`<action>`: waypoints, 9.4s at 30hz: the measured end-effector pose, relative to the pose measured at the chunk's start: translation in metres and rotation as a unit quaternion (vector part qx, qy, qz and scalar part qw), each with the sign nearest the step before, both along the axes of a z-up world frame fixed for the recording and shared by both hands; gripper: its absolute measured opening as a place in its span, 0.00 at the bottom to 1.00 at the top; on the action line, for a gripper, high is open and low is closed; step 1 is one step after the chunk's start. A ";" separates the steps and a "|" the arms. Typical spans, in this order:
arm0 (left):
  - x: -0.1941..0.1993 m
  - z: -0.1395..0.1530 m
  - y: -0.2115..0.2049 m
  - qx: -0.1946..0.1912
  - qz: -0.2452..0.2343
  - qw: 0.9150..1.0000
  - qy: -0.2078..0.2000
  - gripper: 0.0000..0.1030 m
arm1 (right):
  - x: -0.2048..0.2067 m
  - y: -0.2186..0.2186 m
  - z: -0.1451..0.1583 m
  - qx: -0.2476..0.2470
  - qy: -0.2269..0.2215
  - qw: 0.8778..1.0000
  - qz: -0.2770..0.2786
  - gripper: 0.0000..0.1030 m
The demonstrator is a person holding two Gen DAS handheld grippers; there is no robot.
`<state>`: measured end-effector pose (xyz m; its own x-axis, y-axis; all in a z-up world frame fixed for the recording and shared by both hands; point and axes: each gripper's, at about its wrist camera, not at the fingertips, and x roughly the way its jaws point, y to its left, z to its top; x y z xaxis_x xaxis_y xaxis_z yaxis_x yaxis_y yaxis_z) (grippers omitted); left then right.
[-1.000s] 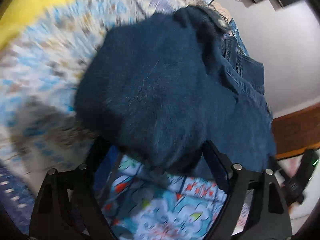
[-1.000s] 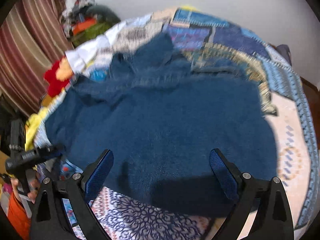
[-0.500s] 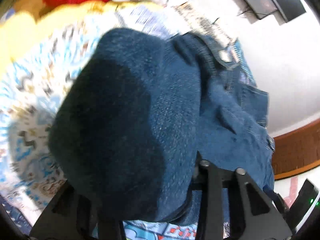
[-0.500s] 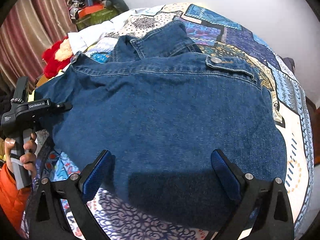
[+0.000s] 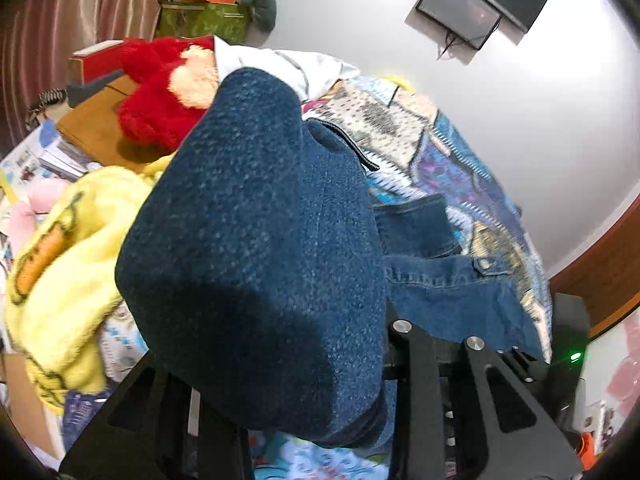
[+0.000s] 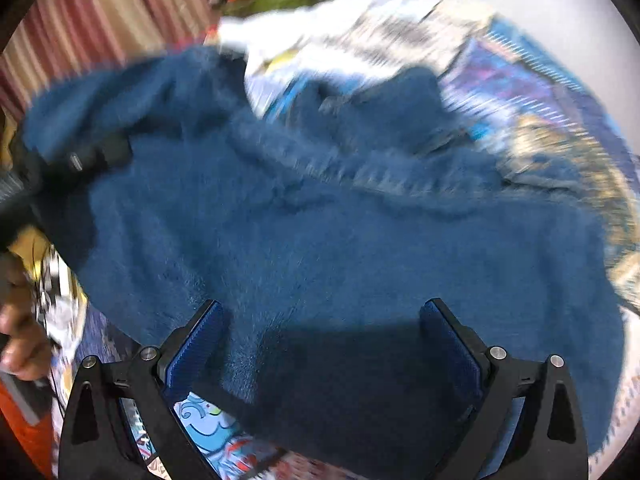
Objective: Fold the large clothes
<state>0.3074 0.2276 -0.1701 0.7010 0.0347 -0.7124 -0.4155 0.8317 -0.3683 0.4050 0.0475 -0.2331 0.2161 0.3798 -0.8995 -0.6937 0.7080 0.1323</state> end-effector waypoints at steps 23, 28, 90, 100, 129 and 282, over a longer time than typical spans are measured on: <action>0.092 0.083 -0.236 0.260 -0.184 0.946 -0.062 0.30 | 0.000 -0.260 0.129 0.153 -0.056 0.959 -0.230 0.97; 0.093 0.018 -0.312 0.312 -0.312 0.897 0.006 0.30 | -0.023 -0.328 0.136 0.144 -0.072 0.948 -0.273 0.97; 0.200 -0.024 -0.104 0.084 -0.215 0.968 0.098 0.94 | 0.124 -0.171 0.061 0.058 0.032 0.991 -0.118 0.98; 0.200 -0.022 -0.076 0.181 -0.159 0.964 0.111 0.94 | 0.134 -0.211 0.049 0.076 0.044 0.984 -0.156 0.98; 0.149 -0.105 -0.089 -0.229 -0.229 0.935 0.145 1.00 | 0.105 -0.197 -0.015 0.135 0.206 0.957 -0.150 1.00; -0.255 0.195 -0.110 0.236 -0.046 0.939 -0.245 0.99 | -0.299 -0.143 0.264 0.253 -0.354 0.890 -0.141 1.00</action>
